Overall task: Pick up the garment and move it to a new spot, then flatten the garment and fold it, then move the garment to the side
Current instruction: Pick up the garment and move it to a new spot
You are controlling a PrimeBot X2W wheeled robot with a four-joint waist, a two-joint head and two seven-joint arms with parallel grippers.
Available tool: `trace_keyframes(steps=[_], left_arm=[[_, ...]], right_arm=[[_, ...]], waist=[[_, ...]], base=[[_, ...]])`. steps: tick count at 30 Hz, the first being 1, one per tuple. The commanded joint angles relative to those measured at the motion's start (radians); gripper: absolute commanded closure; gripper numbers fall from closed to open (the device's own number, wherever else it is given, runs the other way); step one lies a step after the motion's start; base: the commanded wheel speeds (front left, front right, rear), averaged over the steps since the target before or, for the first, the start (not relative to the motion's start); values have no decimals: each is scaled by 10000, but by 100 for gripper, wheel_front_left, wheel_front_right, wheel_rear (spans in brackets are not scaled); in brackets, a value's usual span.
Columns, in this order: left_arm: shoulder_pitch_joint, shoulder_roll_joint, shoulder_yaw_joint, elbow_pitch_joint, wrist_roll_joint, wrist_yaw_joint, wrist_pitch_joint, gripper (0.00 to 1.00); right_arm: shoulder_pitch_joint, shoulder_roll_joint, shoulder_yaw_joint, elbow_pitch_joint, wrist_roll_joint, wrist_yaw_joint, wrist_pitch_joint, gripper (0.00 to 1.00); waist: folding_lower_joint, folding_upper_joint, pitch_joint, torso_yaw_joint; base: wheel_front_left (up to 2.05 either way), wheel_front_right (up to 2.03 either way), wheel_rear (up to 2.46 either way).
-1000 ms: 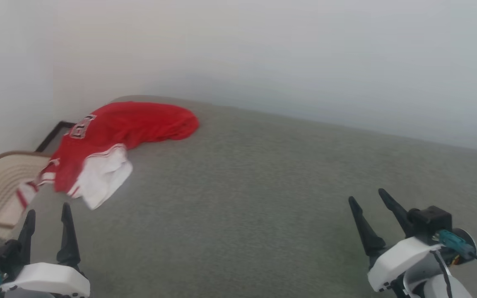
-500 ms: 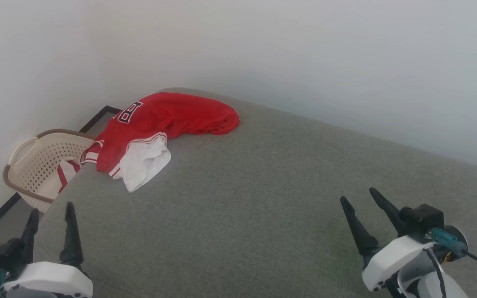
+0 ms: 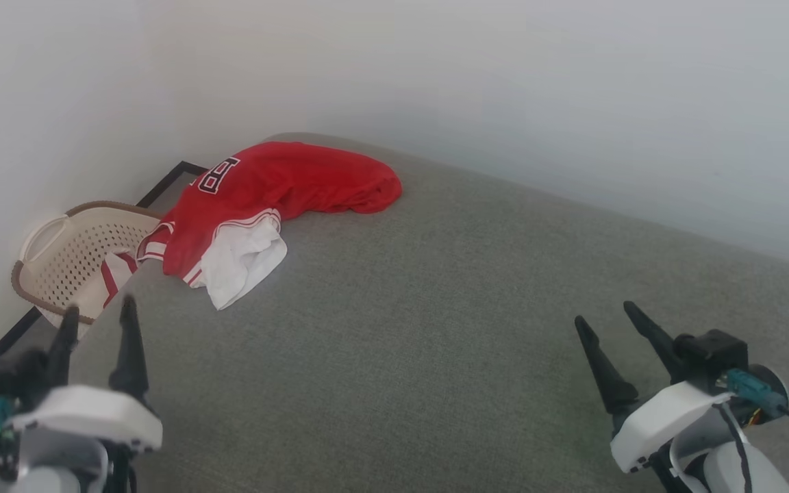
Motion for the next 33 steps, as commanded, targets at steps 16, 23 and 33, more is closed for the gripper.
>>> trace_keyframes(steps=[16, 23, 33], left_arm=[[-4085, 801, 31, 2299, -507, -640, -164, 0], [-6004, 873, -22, 4616, -785, -925, -508, 0], [-8689, 1288, -163, 8451, -903, -1030, -73, 0]], right_arm=[[-1278, -1136, -103, -1607, -318, 1, 1246, 0], [-1821, -1751, -328, -2661, -408, 1, 1930, 0], [-2184, -2322, -622, -4070, -495, 1, 2841, 0]], waist=[[0, 0, 2308, -844], [0, 0, 3597, -1284], [0, 0, 5065, -1758]], base=[[0, 0, 0], [0, 0, 0], [0, 0, 0]])
